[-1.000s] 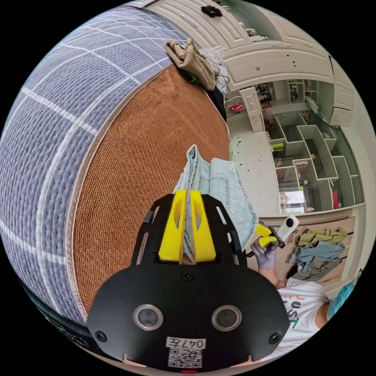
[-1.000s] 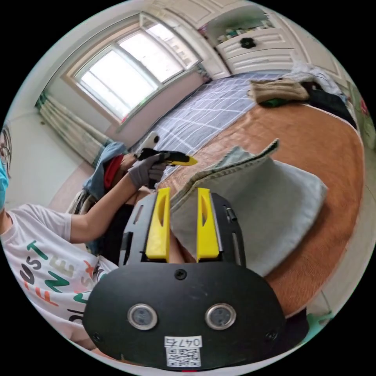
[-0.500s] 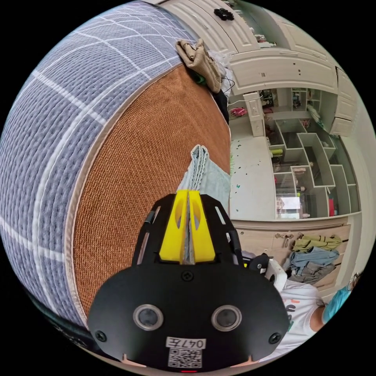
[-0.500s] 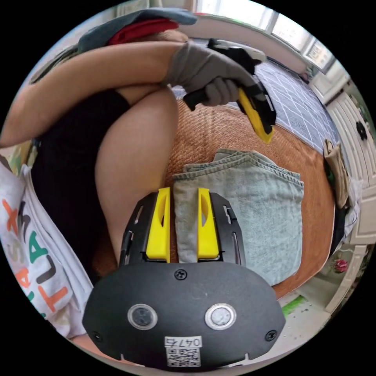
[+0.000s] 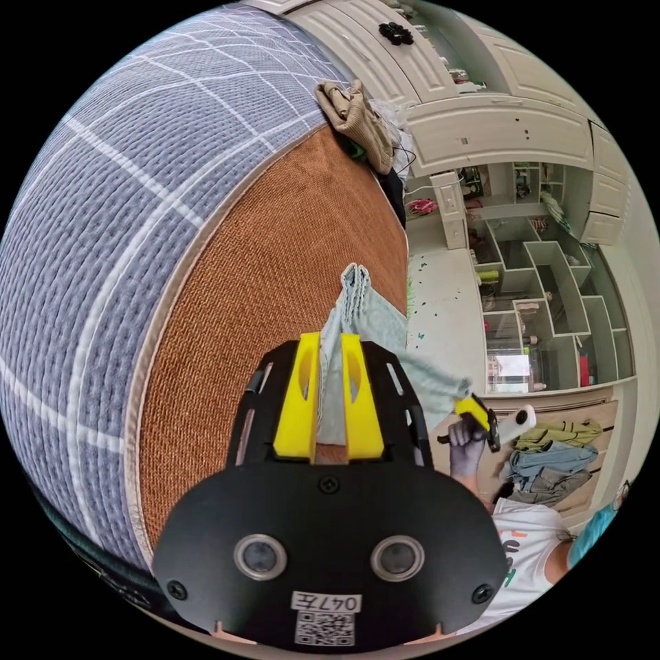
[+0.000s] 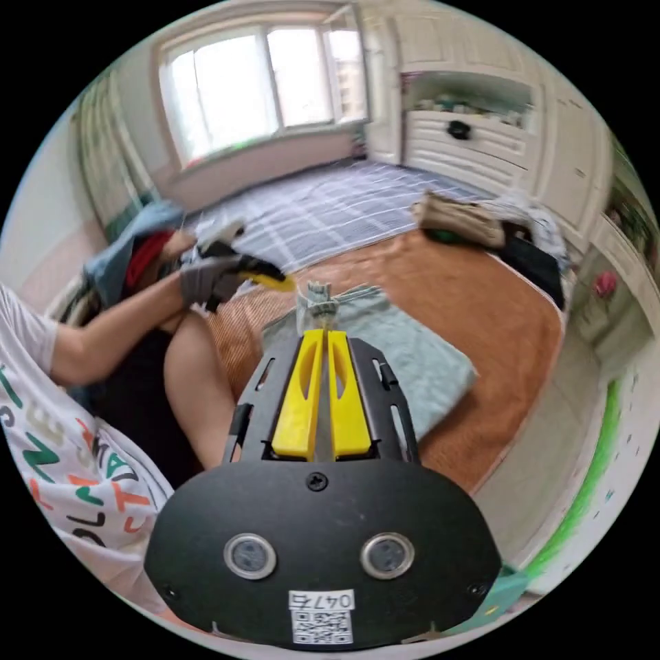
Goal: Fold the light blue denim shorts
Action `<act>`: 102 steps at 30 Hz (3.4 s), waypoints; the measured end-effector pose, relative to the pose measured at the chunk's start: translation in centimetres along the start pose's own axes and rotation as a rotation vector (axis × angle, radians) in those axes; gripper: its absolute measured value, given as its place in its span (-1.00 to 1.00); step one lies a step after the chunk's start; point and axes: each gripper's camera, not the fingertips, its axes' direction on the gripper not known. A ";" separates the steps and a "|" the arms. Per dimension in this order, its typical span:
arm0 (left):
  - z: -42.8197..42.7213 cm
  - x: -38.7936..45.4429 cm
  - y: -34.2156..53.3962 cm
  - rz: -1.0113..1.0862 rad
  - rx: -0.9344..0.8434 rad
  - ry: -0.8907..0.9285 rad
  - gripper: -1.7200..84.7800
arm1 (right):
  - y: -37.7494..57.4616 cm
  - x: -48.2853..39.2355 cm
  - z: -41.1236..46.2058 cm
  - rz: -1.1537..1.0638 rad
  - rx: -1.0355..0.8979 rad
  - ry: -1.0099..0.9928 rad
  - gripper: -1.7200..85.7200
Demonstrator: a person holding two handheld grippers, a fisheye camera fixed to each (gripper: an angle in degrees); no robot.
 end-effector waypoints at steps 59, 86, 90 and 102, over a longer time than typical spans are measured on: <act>-23.9 -7.1 0.1 0.432 0.174 -0.169 -0.98 | -23.4 8.0 7.3 0.100 -0.156 -0.513 -0.65; -10.3 -11.0 -15.7 0.251 -0.066 -0.174 -0.70 | 3.5 5.9 -11.5 0.652 -0.289 -0.081 -0.85; -6.1 -5.9 -16.4 0.356 -0.118 -0.230 -0.67 | -2.4 5.6 -13.7 0.460 -0.222 0.145 -0.76; 7.1 0.0 -22.5 0.574 -0.261 -0.106 -0.95 | -16.3 13.3 -0.5 0.104 -0.431 0.208 -0.80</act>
